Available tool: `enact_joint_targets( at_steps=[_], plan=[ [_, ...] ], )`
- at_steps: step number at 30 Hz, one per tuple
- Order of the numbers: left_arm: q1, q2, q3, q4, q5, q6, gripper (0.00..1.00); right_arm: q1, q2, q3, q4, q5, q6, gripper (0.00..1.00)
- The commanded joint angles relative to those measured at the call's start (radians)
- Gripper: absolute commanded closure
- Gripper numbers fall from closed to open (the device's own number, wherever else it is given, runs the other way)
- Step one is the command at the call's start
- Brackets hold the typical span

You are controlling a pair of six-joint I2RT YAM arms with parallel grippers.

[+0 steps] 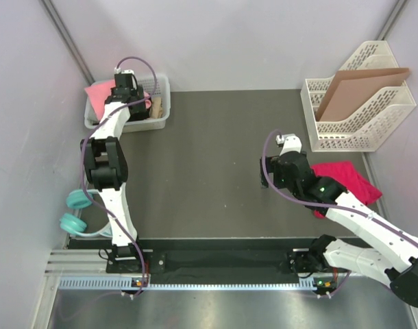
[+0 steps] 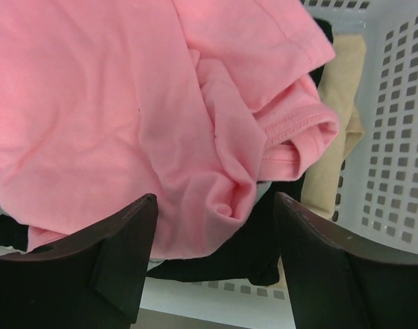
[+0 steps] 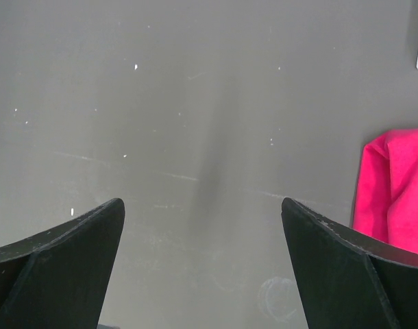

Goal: Fold and stack the t-shirts
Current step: Grab the tshirt from the pile

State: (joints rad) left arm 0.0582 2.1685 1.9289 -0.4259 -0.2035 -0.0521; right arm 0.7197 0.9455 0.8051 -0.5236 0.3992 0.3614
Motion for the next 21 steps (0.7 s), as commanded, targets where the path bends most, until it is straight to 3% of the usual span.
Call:
enact_joint_targets(
  at_steps=[1, 4, 5, 10, 16, 19, 21],
  plan=[
    [0.003, -0.045, -0.008, 0.065, -0.010, 0.018, 0.30, 0.017, -0.008, 0.017, 0.013, 0.013, 0.014, 0.04],
    [0.003, -0.039, -0.005, 0.073, -0.008, 0.021, 0.37, 0.017, -0.024, 0.014, 0.008, 0.015, 0.019, 0.06],
    [0.003, -0.038, -0.005, 0.076, -0.008, 0.021, 0.45, 0.017, -0.027, 0.013, 0.007, 0.015, 0.022, 0.07],
    [0.003, -0.042, 0.004, 0.079, -0.002, 0.023, 0.64, 0.020, -0.047, -0.009, 0.004, 0.000, 0.033, 0.16],
    [0.005, -0.065, -0.008, 0.070, 0.030, 0.043, 1.00, 0.018, -0.059, -0.007, -0.004, -0.003, 0.033, 0.25],
    [0.000, -0.140, -0.025, 0.065, 0.073, 0.066, 1.00, 0.018, -0.059, -0.009, -0.007, -0.003, 0.030, 0.27],
    [0.000, -0.208, -0.036, 0.062, 0.145, 0.064, 1.00, 0.020, -0.056, -0.011, -0.010, 0.000, 0.028, 0.23]
  ],
)
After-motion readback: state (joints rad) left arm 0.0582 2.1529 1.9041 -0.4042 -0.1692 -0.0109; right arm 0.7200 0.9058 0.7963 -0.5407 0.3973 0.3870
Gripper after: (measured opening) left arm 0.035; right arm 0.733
